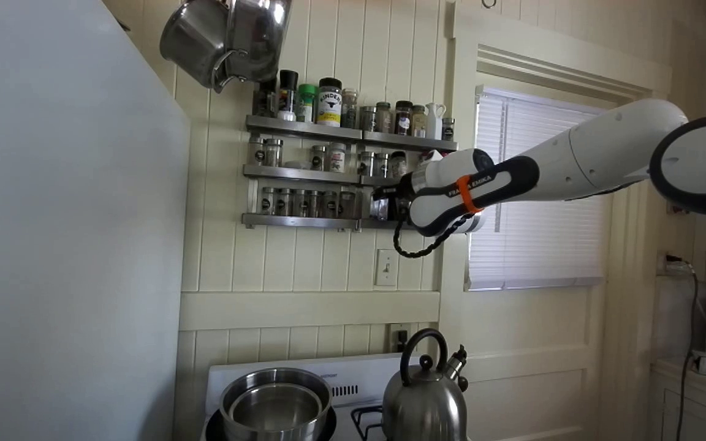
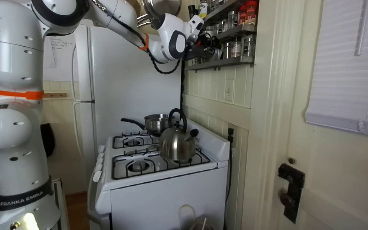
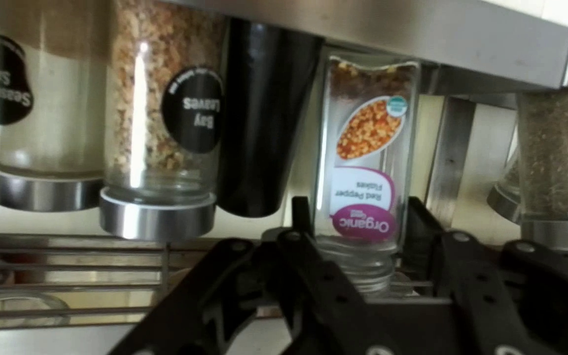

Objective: Pour some spice into the silver bowl

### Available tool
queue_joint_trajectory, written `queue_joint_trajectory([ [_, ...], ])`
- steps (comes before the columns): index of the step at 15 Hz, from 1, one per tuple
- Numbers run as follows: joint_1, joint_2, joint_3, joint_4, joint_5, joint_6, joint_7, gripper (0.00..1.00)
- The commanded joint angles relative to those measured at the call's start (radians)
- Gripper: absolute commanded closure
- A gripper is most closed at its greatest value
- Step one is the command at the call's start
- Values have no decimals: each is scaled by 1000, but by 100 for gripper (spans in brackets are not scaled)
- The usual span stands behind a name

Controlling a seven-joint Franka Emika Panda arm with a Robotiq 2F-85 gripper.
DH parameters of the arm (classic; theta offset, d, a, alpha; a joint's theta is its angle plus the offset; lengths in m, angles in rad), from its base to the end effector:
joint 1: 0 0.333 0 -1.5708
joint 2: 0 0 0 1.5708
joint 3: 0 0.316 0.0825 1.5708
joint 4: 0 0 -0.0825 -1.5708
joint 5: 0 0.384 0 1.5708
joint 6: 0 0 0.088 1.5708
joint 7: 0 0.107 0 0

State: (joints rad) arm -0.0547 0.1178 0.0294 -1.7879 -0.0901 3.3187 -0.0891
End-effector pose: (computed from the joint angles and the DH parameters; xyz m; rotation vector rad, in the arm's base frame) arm 0.6282 -0.0077 0.6586 2.2974 0.1875 1.9581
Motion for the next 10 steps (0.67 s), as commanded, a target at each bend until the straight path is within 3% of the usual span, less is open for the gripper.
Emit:
queue_joint_trajectory([
  [1,20,-27,-15,-70,-18,33,-15,77],
  [5,32,-21,-14,-79,-35,69,-39,77],
  [10,143,-13,-140,-96,44,130,-215,77],
])
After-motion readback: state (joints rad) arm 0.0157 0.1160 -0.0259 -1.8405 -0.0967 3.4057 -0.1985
